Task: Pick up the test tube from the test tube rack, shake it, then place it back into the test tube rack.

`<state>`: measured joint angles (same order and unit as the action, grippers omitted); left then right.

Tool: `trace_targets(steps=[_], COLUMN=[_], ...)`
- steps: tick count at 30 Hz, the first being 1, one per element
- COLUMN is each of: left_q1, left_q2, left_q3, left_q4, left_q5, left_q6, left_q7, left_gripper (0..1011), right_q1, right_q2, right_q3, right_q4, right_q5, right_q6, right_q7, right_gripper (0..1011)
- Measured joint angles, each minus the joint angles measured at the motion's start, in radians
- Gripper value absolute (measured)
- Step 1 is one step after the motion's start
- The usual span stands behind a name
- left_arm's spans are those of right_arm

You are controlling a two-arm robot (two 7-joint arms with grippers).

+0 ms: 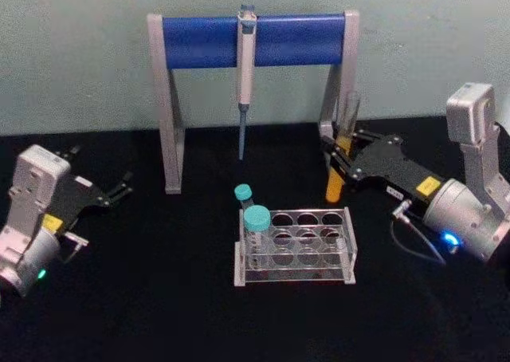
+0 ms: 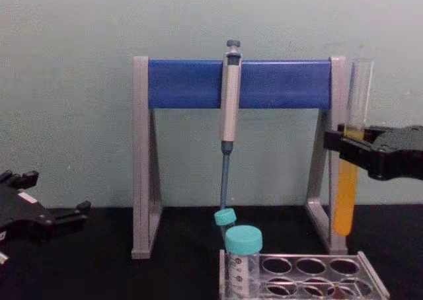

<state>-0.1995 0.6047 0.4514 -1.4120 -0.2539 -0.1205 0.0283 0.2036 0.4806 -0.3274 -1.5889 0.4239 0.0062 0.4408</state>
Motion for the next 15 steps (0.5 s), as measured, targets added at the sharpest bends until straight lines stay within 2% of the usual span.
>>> trace_targets(steps=[4, 8, 15], left_q1=[0.0, 0.0, 0.0], left_q2=[0.0, 0.0, 0.0], left_q3=[0.0, 0.0, 0.0], left_q4=[0.0, 0.0, 0.0], left_q5=[0.0, 0.0, 0.0], left_q6=[0.0, 0.0, 0.0], left_q7=[0.0, 0.0, 0.0], left_gripper=[1001, 1001, 1001], right_q1=[-0.038, -0.053, -0.046], right_q2=[0.012, 0.016, 0.005], right_q3=[-0.001, -0.011, -0.042], right_q4=[-0.042, -0.062, -0.067], right_q5=[0.002, 0.003, 0.002], right_q6=[-0.001, 0.0, 0.004], right_q7=[0.003, 0.013, 0.029], right_gripper=[232, 232, 232])
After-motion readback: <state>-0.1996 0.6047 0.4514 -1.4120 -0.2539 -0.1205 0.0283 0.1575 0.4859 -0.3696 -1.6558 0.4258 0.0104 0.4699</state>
